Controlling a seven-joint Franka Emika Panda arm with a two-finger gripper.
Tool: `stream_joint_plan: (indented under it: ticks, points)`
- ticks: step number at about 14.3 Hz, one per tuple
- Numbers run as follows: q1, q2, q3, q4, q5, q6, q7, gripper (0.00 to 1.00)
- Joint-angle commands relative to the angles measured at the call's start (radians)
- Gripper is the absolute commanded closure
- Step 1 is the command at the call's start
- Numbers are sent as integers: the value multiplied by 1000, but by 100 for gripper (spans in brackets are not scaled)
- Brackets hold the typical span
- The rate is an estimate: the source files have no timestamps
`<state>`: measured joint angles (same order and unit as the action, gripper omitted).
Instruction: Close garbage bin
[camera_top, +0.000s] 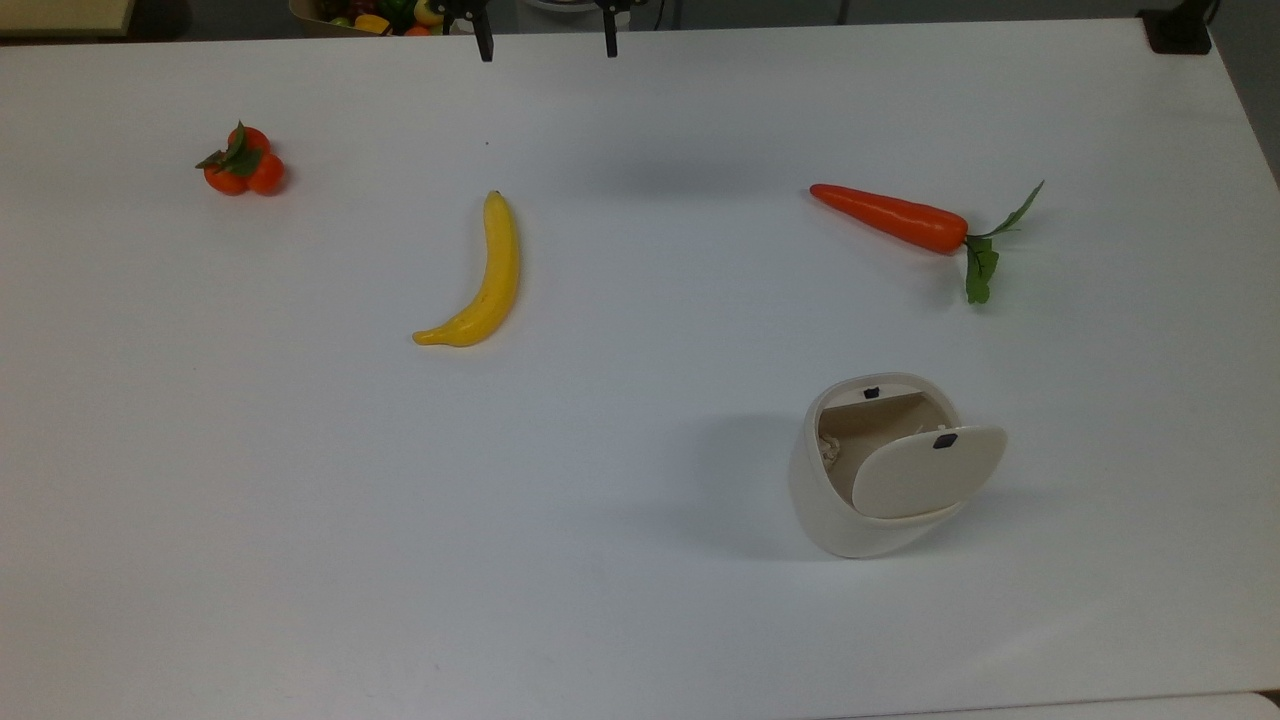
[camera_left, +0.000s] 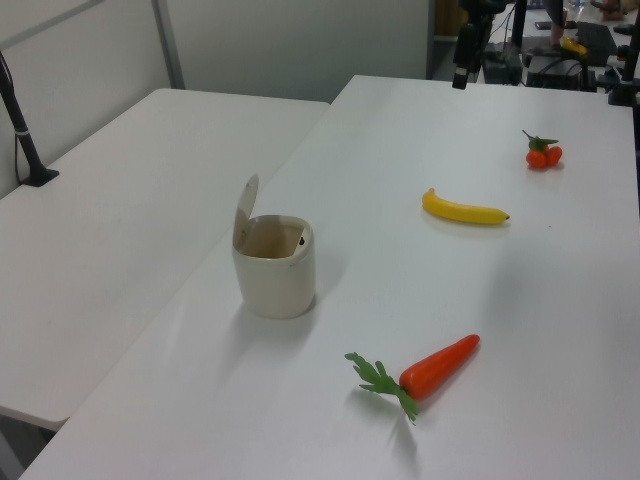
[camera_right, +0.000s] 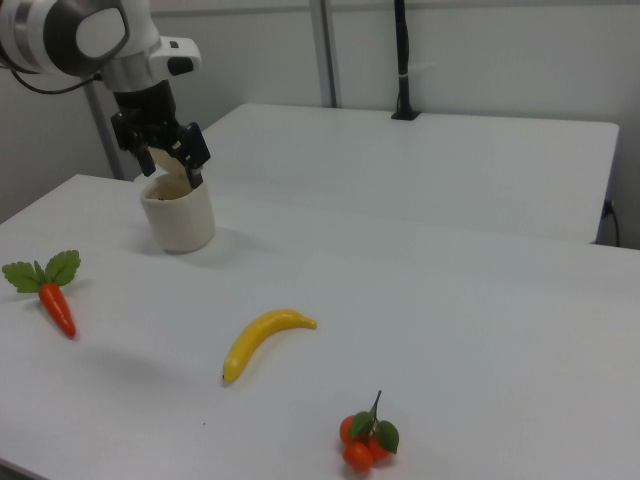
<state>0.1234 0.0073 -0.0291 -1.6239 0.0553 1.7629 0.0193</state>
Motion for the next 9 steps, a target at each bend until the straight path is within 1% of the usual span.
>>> stream_joint_plan:
  ticks: [1,9]
  points:
    - [13,-10,-12,-17,14,18,-12,0]
    - [12,-10,-12,-19,15,27,-21,0]
